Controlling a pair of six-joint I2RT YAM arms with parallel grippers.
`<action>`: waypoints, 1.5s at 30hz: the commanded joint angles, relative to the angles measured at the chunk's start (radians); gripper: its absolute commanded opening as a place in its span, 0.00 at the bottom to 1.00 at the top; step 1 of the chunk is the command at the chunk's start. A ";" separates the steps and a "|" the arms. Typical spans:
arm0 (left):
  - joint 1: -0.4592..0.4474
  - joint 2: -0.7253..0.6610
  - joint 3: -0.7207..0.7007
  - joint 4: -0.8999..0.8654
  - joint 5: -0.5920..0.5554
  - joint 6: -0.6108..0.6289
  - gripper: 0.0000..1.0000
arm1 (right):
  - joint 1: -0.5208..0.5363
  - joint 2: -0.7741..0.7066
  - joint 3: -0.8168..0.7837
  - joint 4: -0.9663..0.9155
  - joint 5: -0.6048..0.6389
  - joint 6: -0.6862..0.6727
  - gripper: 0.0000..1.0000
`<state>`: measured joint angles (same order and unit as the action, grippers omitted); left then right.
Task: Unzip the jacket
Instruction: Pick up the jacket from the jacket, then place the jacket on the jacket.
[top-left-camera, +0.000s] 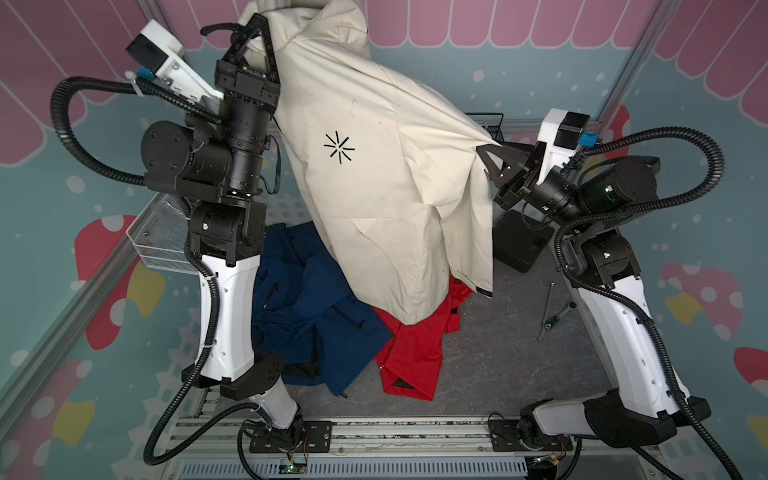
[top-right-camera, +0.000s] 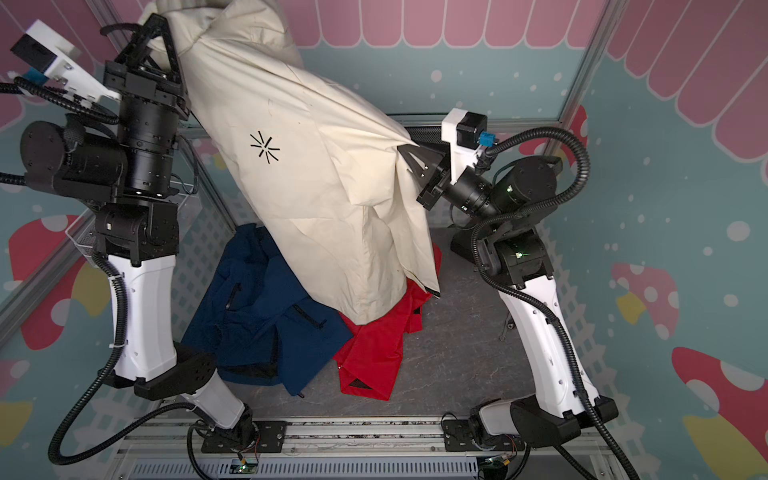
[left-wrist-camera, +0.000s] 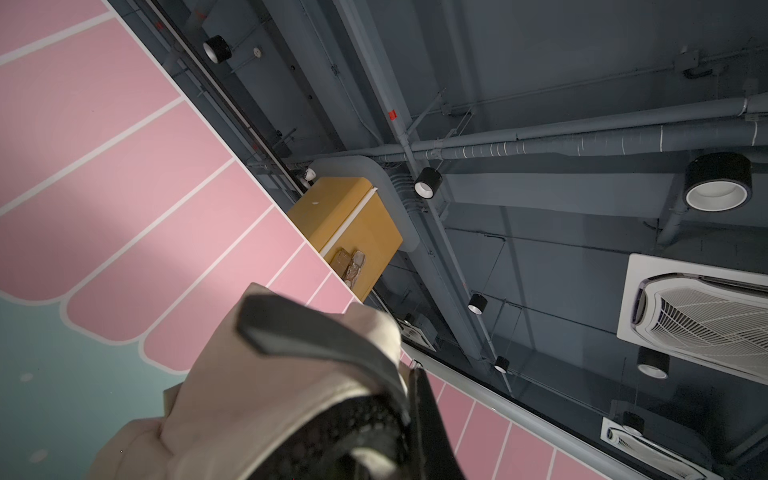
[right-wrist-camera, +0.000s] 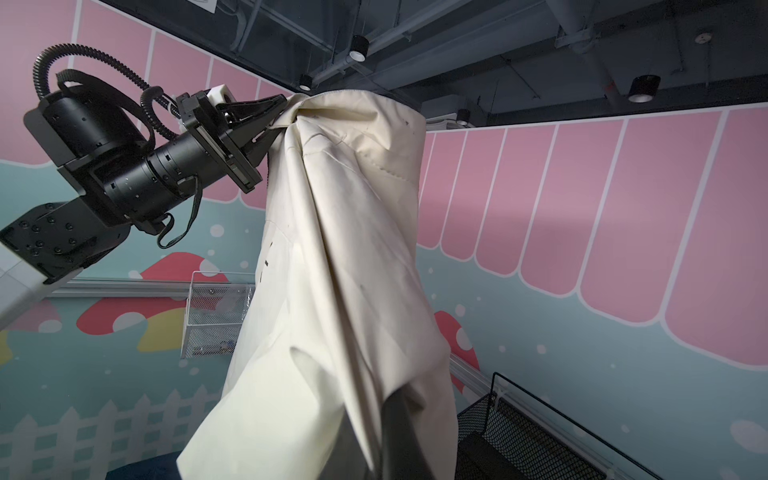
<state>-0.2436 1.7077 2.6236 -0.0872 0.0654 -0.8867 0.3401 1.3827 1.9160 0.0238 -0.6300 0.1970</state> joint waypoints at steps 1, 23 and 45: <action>0.029 -0.050 0.045 0.173 -0.097 -0.008 0.00 | -0.025 -0.012 0.009 0.015 0.042 0.016 0.00; 0.023 -0.337 -0.328 0.350 -0.047 0.101 0.00 | -0.024 -0.074 -0.108 0.084 -0.092 0.099 0.00; 0.094 0.158 -0.700 -0.097 0.285 0.217 0.86 | -0.351 0.524 -0.199 -0.314 0.217 0.029 0.00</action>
<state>-0.1566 2.0060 2.0151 -0.1699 0.3008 -0.7723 -0.0128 1.9266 1.6672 -0.2749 -0.3988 0.2646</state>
